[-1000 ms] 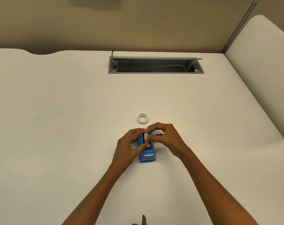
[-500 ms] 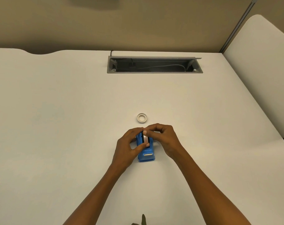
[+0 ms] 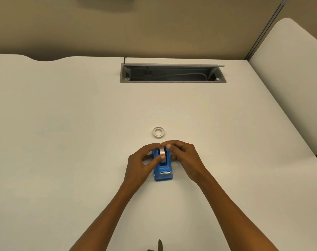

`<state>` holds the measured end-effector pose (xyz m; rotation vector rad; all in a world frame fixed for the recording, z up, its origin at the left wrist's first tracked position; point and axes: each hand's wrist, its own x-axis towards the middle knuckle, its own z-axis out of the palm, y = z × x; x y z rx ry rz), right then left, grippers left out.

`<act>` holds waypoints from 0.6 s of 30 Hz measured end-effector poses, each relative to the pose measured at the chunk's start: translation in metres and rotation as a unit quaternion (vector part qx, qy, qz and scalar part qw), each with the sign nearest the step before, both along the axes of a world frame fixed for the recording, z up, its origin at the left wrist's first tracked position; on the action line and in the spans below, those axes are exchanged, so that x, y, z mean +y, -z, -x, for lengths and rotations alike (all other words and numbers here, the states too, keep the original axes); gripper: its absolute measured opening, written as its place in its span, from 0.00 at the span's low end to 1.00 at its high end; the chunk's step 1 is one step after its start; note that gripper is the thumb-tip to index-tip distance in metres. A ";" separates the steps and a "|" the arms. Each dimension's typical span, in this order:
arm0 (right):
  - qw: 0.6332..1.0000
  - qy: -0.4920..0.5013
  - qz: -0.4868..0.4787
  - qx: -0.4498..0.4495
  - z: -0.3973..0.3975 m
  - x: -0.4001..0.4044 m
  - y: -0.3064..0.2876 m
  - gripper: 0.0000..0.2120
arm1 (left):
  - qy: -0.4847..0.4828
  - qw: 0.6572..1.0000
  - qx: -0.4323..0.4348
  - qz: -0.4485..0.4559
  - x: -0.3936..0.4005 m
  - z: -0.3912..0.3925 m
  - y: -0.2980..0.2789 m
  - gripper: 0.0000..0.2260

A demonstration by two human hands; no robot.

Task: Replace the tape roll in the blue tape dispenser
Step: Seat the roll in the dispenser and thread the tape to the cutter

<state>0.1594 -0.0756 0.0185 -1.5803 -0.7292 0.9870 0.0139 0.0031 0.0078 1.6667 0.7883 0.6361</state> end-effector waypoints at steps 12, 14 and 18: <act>0.996 -0.057 0.008 -0.061 -0.002 -0.003 -0.002 0.13 | 0.033 0.999 0.025 -0.031 0.003 0.002 0.007 0.21; 0.997 -0.051 0.007 -0.052 -0.002 -0.002 -0.003 0.12 | 0.033 0.998 0.030 -0.037 0.004 0.002 0.007 0.22; 0.999 -0.007 0.015 -0.029 0.003 0.005 -0.002 0.07 | 0.030 0.998 0.035 -0.045 0.005 0.003 0.009 0.23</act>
